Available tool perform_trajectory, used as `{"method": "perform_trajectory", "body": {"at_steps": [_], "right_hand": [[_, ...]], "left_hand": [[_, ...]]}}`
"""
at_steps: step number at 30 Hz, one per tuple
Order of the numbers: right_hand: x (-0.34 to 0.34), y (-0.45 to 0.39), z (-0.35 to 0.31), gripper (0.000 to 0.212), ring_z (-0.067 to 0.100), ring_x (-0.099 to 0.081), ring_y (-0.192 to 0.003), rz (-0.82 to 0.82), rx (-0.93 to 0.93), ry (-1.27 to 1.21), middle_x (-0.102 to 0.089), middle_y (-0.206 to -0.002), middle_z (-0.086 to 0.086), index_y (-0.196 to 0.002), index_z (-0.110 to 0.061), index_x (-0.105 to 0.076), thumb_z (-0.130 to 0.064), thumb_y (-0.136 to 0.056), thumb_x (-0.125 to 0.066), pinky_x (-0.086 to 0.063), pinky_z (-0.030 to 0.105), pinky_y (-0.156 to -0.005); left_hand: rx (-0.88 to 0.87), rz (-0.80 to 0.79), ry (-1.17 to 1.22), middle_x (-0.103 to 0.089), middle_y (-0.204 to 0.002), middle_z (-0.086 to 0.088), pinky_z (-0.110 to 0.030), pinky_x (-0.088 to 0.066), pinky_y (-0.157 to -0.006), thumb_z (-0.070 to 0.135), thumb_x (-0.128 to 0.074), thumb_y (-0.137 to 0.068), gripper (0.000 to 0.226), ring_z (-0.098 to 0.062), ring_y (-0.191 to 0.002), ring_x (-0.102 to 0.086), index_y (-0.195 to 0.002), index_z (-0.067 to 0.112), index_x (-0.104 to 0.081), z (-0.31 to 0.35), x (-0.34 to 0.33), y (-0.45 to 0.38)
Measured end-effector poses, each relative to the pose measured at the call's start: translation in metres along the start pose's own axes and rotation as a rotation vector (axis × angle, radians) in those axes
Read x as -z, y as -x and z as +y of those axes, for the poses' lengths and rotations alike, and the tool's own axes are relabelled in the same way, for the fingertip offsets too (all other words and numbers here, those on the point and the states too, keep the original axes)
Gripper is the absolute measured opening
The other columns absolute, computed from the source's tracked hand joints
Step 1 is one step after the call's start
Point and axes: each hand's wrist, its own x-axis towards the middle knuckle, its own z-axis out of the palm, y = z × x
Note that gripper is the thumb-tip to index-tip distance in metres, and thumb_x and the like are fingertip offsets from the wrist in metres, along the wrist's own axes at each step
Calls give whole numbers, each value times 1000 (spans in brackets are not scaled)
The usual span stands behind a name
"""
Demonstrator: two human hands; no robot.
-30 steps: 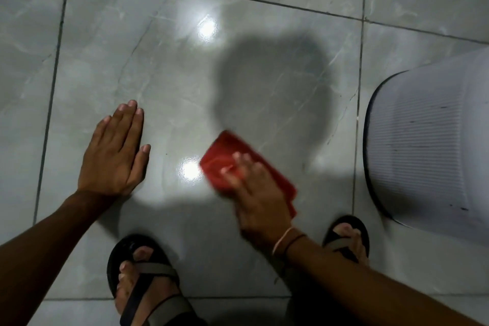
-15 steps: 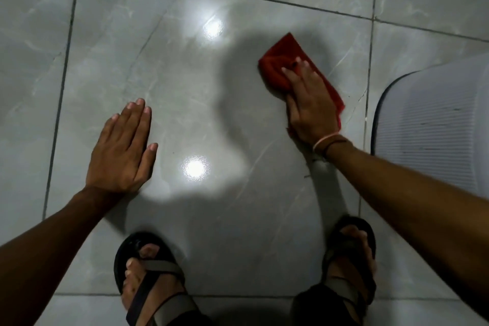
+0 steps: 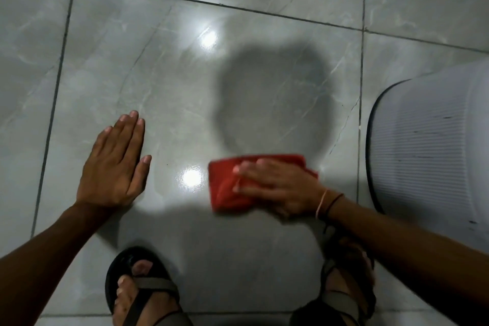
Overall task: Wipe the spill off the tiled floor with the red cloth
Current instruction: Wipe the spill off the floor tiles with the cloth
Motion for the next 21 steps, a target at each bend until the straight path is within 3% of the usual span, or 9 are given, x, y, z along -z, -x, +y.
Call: {"method": "perform_trajectory", "body": {"at_steps": [3,6,9,11,13,18,19,21], "right_hand": [[42,8,79,55,36,-40,-150,221,-578,63,-41,-162,19,-152,-14,-46,-17,-98,-52,-32,52,-126],[68,-13,120,54,37,-37,-151,466,-1121,14,-40,-163,17,-155,-16,-39,-15,-101,-48,-30,53,-127],[67,-73,120,53,32,-26,-157,611,-1436,1,-29,-168,15,-158,-16,-34,-16,-105,-42,-20,46,-131],[63,-115,112,54,31,-20,-159,665,-1550,-16,-22,-170,16,-160,-16,-29,-16,-106,-38,-15,43,-132],[55,-149,92,56,30,-17,-160,590,-1458,-16,-18,-171,16,-161,-16,-24,-17,-106,-35,-13,41,-132],[33,-116,48,53,28,-34,-155,222,-467,26,-37,-165,13,-155,-18,-43,-21,-103,-50,-28,43,-130],[36,-95,54,53,26,-36,-154,197,-390,12,-40,-164,11,-153,-19,-46,-20,-101,-52,-29,41,-129],[45,-57,72,53,24,-42,-151,291,-548,-19,-47,-160,9,-150,-20,-50,-13,-98,-57,-33,42,-128]], "left_hand": [[2,-1,-6,-21,-174,-18,-53,-21,-131,34,-35,-103,71,-32,-162,-19,-164,-1,-23,1,1,1],[20,-10,-7,-22,-174,-18,-51,-19,-131,34,-35,-103,71,-32,-162,-21,-164,0,-24,3,2,-1],[23,-18,-17,-21,-175,-17,-49,-17,-131,35,-34,-103,71,-31,-162,-20,-164,0,-23,3,2,0],[12,-18,-19,-20,-175,-17,-44,-12,-133,35,-34,-103,72,-30,-163,-17,-165,0,-22,1,2,-1],[8,-12,-20,-20,-175,-17,-39,-7,-133,35,-34,-103,72,-29,-163,-17,-164,0,-22,1,2,-2],[5,-2,-6,-22,-174,-17,-40,-10,-132,34,-35,-103,71,-29,-162,-18,-164,0,-24,2,3,-2],[5,0,-7,-23,-174,-17,-41,-10,-132,34,-35,-103,71,-30,-162,-19,-164,0,-24,2,3,-2],[4,1,-7,-22,-174,-17,-40,-10,-132,34,-35,-103,70,-29,-162,-20,-164,0,-24,2,3,-1]]}}
